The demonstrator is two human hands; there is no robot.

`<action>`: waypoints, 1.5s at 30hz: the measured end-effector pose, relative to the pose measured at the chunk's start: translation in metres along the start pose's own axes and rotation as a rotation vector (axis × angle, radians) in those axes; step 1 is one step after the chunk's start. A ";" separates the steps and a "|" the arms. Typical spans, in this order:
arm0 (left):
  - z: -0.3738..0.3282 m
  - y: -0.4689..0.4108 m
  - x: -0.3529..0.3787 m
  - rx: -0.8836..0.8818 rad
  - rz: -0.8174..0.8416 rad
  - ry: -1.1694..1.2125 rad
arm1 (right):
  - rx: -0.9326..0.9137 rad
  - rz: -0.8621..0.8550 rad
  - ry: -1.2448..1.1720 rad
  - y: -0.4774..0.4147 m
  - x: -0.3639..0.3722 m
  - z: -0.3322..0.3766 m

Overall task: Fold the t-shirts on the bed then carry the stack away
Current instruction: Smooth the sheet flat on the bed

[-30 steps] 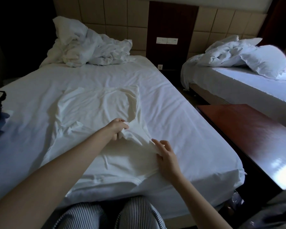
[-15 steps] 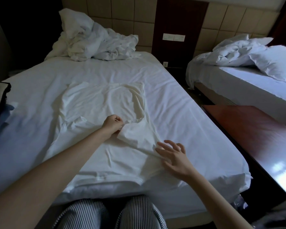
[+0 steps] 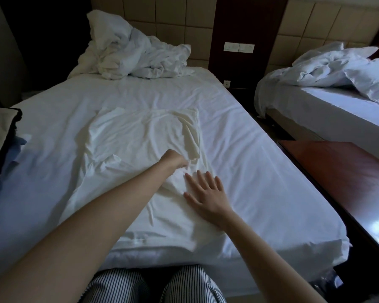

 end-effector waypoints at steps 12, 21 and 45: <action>-0.016 -0.007 -0.028 0.197 -0.207 0.238 | -0.033 -0.012 0.013 -0.003 0.001 0.000; -0.018 0.002 0.011 0.296 0.077 0.157 | -0.030 0.011 0.018 -0.002 0.001 0.001; 0.048 0.084 -0.026 0.579 -0.429 -0.430 | -0.094 0.192 0.159 0.008 0.004 0.015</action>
Point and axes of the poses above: each hand's wrist, its own y-axis away from the middle knuckle, its own x-axis out of the palm, z = x × y, the point moved 9 cm from there along -y, towards the middle knuckle, and after that the axes turned 15 degrees about -y, right-handed, at the moved point
